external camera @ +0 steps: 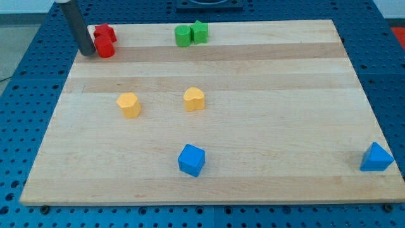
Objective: Move the yellow hexagon towards the center left
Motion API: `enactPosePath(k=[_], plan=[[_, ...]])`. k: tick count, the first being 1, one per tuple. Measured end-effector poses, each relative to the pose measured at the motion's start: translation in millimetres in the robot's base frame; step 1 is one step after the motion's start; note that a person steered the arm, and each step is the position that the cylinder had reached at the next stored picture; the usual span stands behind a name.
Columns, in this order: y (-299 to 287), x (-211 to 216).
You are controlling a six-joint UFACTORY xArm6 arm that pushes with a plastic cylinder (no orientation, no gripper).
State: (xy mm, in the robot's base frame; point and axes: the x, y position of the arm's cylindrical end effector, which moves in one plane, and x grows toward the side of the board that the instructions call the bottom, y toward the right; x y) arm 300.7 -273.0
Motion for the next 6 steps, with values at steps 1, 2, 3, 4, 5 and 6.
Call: enactPosePath(k=[1,2,3,4,5,6], plan=[[5.5,31.2],[27.2,31.2],[31.1,31.2],[31.1,31.2],[12.8,46.0],[7.7,102.2]])
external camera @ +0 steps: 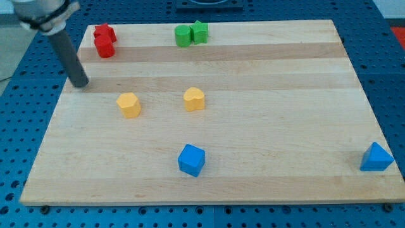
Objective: Move the yellow hexagon towards the center left
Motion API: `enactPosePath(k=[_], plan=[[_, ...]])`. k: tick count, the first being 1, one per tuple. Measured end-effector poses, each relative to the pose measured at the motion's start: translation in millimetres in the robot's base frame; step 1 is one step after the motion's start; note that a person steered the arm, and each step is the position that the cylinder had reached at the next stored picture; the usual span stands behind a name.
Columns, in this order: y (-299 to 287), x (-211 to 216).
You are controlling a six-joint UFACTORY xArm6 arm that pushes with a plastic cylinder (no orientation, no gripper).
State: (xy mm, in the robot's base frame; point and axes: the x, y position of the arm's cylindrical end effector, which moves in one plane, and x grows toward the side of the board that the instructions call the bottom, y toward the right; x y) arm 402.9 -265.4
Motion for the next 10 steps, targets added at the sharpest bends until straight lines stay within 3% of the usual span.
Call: enactPosePath(k=[2,4,7,8,10], plan=[[23.8,87.0],[130.3,83.8],[88.3,56.1],[111.3,75.1],[129.0,51.4]])
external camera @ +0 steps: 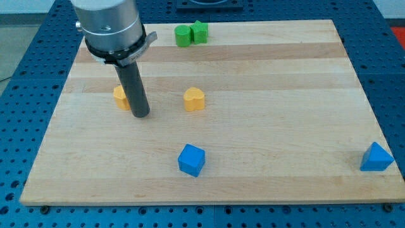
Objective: Move the yellow hexagon towards the center left
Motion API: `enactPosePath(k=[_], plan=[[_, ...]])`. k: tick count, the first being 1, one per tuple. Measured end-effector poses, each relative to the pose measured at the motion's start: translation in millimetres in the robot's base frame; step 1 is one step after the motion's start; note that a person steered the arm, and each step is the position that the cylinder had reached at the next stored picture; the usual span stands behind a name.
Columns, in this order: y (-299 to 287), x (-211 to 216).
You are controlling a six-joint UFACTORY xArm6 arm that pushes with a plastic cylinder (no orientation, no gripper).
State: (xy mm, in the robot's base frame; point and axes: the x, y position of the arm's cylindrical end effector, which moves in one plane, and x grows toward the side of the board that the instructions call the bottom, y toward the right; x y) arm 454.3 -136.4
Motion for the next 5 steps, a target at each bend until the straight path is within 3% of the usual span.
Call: enactPosePath(k=[2,4,5], plan=[[-27.2,-1.0],[-5.0,-35.2],[-44.4,-27.5]])
